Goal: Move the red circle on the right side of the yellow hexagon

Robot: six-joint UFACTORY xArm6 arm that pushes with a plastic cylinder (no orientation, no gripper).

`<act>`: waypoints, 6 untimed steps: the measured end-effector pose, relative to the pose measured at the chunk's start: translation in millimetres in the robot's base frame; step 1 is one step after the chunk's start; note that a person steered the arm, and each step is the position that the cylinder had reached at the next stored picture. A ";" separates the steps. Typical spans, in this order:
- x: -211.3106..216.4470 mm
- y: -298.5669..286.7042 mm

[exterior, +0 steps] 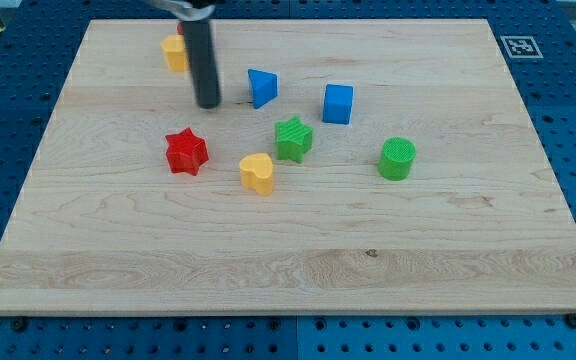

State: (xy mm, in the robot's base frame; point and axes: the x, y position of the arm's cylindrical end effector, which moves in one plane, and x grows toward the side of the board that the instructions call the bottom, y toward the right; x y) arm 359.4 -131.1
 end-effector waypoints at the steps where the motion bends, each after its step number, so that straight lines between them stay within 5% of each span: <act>1: -17.3 -66.6; 2: -77.8 -110.3; 3: -147.5 -80.0; 4: -147.7 -23.2; 6: -117.1 -9.4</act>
